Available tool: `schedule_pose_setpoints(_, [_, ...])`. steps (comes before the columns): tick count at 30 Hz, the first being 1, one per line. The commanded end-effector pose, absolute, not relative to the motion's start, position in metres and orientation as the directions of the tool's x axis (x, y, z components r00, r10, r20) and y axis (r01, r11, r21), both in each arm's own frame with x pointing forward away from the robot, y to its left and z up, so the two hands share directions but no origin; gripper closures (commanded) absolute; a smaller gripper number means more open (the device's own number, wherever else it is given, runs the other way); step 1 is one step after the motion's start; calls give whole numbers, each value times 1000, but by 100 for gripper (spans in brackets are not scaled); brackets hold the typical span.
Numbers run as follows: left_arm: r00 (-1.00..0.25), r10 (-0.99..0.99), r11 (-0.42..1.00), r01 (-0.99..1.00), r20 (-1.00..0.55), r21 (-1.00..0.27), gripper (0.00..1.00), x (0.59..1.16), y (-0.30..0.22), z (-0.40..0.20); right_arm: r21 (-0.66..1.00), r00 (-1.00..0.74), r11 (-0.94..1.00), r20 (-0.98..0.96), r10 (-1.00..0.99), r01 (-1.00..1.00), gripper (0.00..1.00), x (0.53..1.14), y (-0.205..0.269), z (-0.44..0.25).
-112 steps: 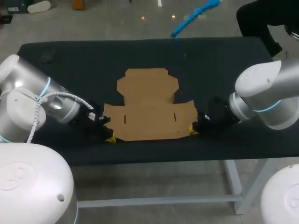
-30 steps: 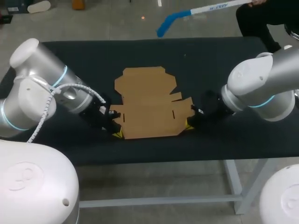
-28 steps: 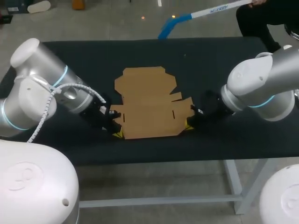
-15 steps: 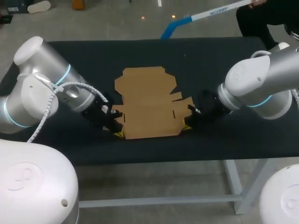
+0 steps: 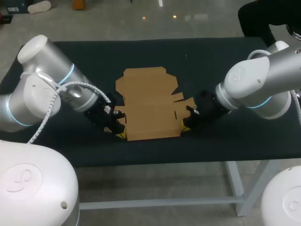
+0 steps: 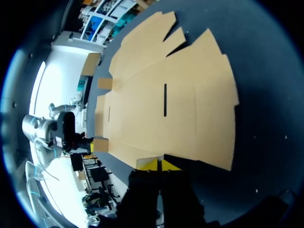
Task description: Assemble the packaging by folding the flat box into shape, placing the metal phone stand inside, and closing the box properly
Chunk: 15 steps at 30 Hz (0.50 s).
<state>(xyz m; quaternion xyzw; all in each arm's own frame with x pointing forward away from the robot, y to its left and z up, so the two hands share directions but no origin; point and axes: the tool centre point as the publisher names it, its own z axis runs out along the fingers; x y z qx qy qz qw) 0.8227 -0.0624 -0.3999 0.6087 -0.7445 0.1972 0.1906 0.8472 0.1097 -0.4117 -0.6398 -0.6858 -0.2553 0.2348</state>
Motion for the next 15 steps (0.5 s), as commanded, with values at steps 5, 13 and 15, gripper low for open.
schedule_pose_setpoints(5, [-183, -846, 180, -982, 501, -55, 100, 823, -65, -396, 53, -78, 58, 627, 775, 997, 100, 845, 110, -409])
schedule_pose_setpoints(13, [-197, -857, 197, -979, 477, -51, 100, 823, -71, -394, 62, -96, 74, 587, 804, 995, 100, 845, 117, -408])
schedule_pose_setpoints(15, [-200, -860, 202, -978, 470, -46, 100, 824, -72, -394, 60, -95, 73, 578, 811, 995, 100, 846, 117, -408])
